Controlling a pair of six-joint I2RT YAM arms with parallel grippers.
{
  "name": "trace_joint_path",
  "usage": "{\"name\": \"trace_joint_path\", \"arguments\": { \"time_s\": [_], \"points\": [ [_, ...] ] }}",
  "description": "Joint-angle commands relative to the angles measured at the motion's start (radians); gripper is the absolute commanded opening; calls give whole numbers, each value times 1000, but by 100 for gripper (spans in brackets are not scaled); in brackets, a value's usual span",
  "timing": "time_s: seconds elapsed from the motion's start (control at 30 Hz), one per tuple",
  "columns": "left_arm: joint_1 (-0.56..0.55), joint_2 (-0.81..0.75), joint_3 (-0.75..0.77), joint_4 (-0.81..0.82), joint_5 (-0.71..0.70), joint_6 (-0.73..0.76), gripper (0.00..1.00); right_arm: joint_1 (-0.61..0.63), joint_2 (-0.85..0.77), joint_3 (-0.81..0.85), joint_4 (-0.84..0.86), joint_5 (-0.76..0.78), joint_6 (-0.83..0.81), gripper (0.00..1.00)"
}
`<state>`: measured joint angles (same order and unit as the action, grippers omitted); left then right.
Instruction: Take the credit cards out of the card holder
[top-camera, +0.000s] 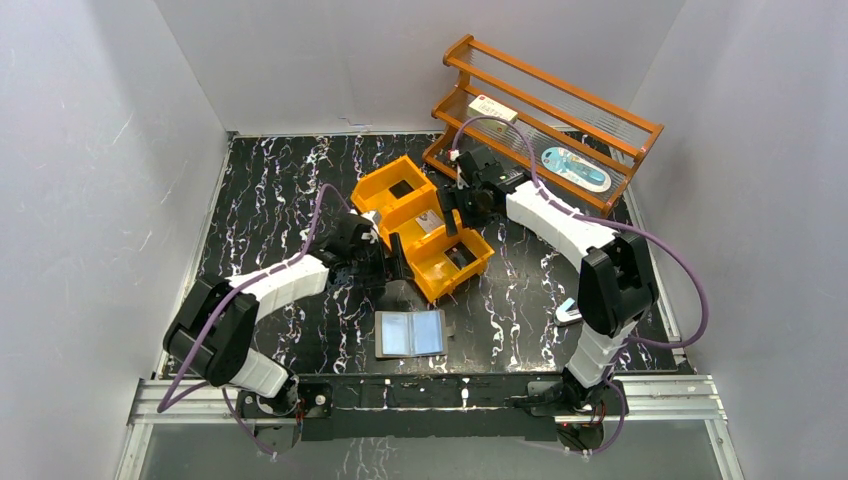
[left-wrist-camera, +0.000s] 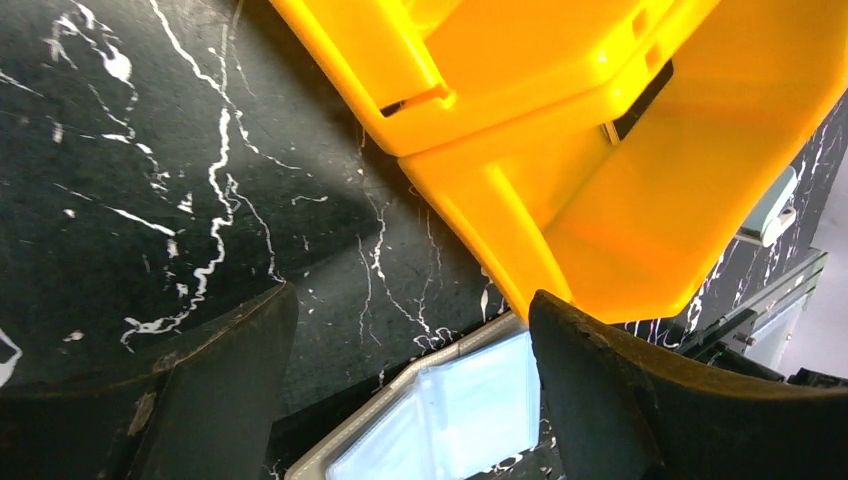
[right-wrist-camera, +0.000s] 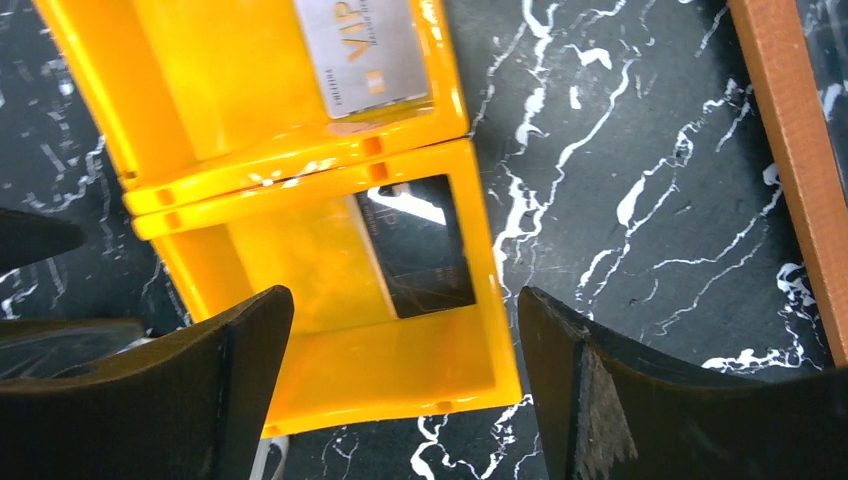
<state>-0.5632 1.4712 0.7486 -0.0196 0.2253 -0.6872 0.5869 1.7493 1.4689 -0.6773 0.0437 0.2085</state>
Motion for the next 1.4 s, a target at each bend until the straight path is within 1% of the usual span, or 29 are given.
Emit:
{"name": "trace_joint_path", "arguments": {
  "time_s": [0.0, 0.07, 0.1, 0.17, 0.23, 0.33, 0.5, 0.57, 0.63, 0.73, 0.83, 1.03, 1.13, 1.3, 1.37],
  "points": [
    [16, 1, 6, 55, 58, 13, 84, -18, 27, 9, 25, 84, 13, 92],
    [11, 92, 18, 193, 159, -50, 81, -32, 27, 10, 28, 71, 5, 93],
    [4, 158, 50, 247, 210, -74, 80, -42, 31, 12, 25, 55, -1, 93],
    [-28, 276, 141, 288, 275, -101, 77, -61, 35, 19, 10, 17, -7, 93],
    [-50, 331, 198, 276, 274, -118, 76, -65, 24, 18, 5, -15, -12, 92],
    [-42, 286, 152, 258, 201, -142, 76, -64, -1, -2, 23, -68, -18, 92],
    [-38, 199, 110, 146, 131, -69, 78, -65, -43, -20, 34, -126, -32, 91],
    [-39, 171, 88, 128, 106, -58, 79, -64, -43, -20, 18, -128, -37, 90],
    [-38, 140, 70, 123, 95, -52, 80, -65, -40, -39, 19, -85, -45, 88],
    [-38, 95, 62, 91, 75, -31, 80, -74, 9, -29, -19, -10, -60, 84],
    [-37, 58, 63, 56, 52, -7, 81, -93, 70, -8, -37, -4, -94, 81],
    [-37, -6, 64, 4, 19, 20, 81, -118, 176, 43, -26, -66, -185, 84],
    [-37, -26, 65, -12, 15, 24, 81, -119, 225, 82, -29, -60, -228, 86],
    [-35, -55, 58, -36, 4, 29, 81, -120, 258, 93, -26, -60, -296, 89],
    [-35, -63, 53, -42, 0, 31, 81, -120, 274, 108, -59, -77, -315, 88]
  ]
}}
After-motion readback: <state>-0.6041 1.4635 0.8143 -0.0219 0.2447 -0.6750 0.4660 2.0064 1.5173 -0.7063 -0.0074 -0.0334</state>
